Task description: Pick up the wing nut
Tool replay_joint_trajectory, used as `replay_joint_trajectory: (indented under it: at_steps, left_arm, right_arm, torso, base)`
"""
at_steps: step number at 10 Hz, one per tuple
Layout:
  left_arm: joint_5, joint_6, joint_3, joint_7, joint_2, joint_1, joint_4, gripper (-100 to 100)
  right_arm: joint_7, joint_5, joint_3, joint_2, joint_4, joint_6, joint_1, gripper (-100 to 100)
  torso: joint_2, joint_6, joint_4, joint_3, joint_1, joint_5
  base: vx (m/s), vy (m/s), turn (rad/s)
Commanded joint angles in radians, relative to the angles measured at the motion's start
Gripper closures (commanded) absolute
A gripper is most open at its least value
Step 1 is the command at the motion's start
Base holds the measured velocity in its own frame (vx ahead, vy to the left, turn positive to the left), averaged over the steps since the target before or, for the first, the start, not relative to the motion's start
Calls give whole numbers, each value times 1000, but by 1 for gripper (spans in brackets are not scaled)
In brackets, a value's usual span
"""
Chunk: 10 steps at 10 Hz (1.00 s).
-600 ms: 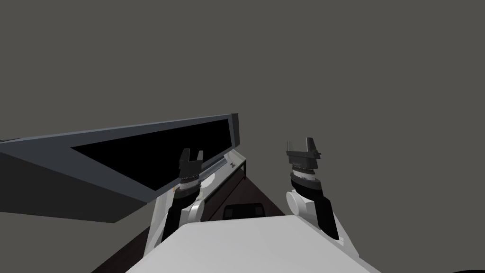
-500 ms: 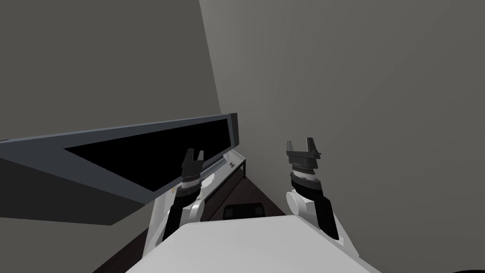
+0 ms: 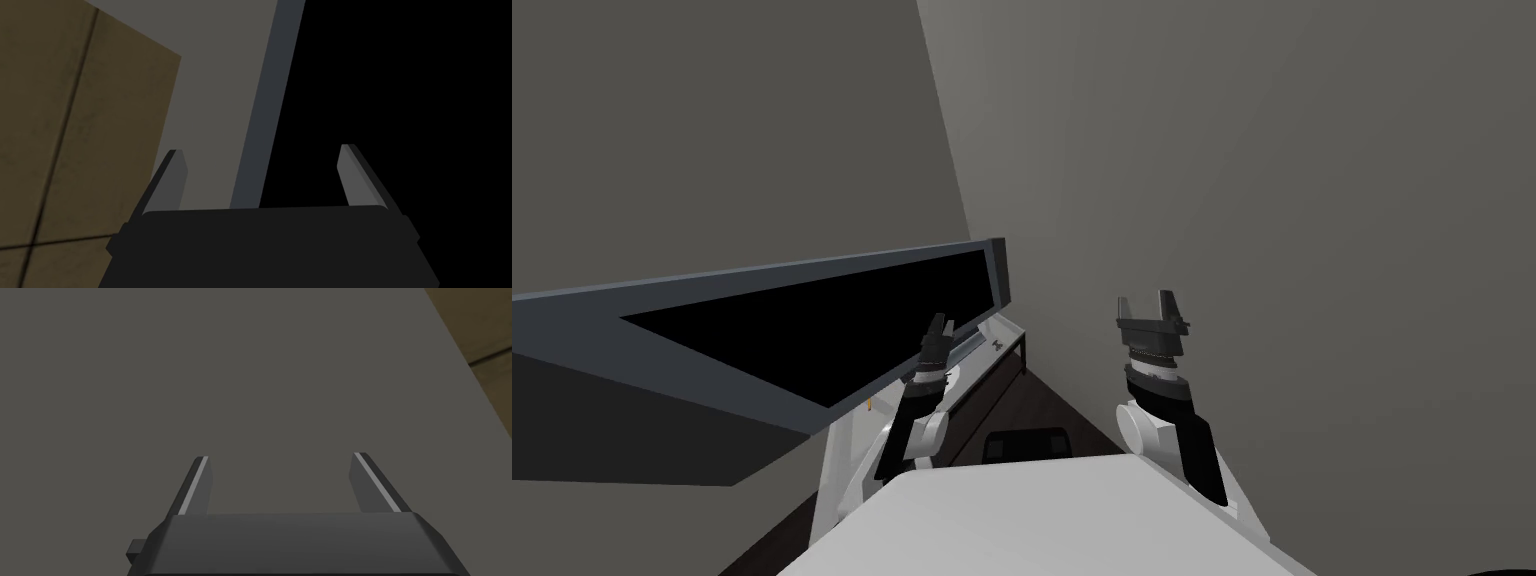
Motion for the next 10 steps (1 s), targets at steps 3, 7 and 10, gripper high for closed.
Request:
replay_joint_trajectory:
  at_steps: [3,7,10]
  left_arm:
    - [-13,71,3,-30,22,-63,85,-100]
    - [-31,155,2,-66,38,-151,194,-100]
    - [-44,212,0,-88,47,-217,292,-100]
  right_arm:
    - [0,0,0,0,0,0,0,0]
    - [0,0,0,0,0,0,0,0]
    - [0,0,0,0,0,0,0,0]
  torso:
    - [1,0,0,0,1,0]
    - [-2,0,0,-1,1,0]
    - [-2,0,0,-1,0,0]
  base:
    - [-69,2,-112]
    - [-40,-2,-100]
    - [-44,-4,-86]
